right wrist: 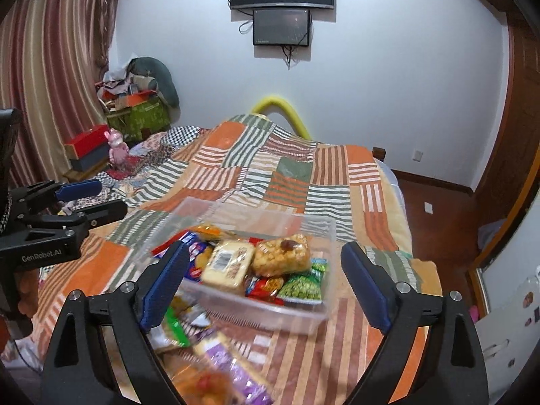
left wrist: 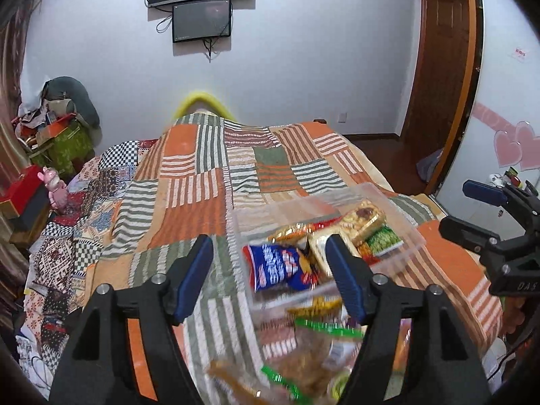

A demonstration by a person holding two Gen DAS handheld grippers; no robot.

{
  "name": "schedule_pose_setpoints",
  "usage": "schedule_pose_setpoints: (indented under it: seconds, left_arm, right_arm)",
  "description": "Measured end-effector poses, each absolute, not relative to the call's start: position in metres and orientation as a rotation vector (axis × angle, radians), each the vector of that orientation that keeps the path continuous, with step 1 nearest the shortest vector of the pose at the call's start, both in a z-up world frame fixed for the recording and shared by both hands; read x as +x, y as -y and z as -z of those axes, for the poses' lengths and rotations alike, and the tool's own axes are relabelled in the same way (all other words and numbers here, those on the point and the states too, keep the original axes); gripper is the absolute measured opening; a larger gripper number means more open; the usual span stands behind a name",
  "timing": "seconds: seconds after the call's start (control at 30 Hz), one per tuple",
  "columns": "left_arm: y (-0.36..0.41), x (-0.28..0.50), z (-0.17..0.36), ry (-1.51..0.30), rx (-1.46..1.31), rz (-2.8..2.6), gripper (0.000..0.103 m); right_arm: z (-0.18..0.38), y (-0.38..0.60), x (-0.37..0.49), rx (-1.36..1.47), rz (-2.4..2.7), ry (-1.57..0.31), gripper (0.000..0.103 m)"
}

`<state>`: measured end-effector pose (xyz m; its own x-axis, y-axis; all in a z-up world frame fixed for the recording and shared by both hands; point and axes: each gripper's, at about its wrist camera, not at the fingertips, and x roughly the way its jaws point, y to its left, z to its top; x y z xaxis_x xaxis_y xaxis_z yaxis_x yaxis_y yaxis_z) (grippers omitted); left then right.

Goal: Organize snacks
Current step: 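Withdraw both tools from the box toward the remaining snacks, then grasp the gold-wrapped biscuit roll with the left tool while the right tool grasps the orange snack bag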

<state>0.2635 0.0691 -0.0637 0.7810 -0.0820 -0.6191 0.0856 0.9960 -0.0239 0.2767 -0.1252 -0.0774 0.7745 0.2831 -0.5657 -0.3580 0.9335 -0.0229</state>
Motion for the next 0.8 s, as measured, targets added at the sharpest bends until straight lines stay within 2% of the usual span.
schedule_pose_setpoints:
  seconds: [0.23,0.5,0.8]
  left_arm:
    - [-0.082,0.219,0.079,-0.703,0.022,0.057,0.081]
    - [-0.091,0.192,0.131,-0.816,0.01,0.041,0.082]
    - [-0.091,0.196,0.182,-0.923,-0.042,0.028,0.082]
  right_arm:
    - [0.092,0.125,0.242,-0.135,-0.354,-0.609,0.091]
    - [0.128,0.126,0.215,-0.156,-0.336,-0.685,0.092]
    - [0.17,0.117,0.211,-0.129,-0.356,-0.807,0.091]
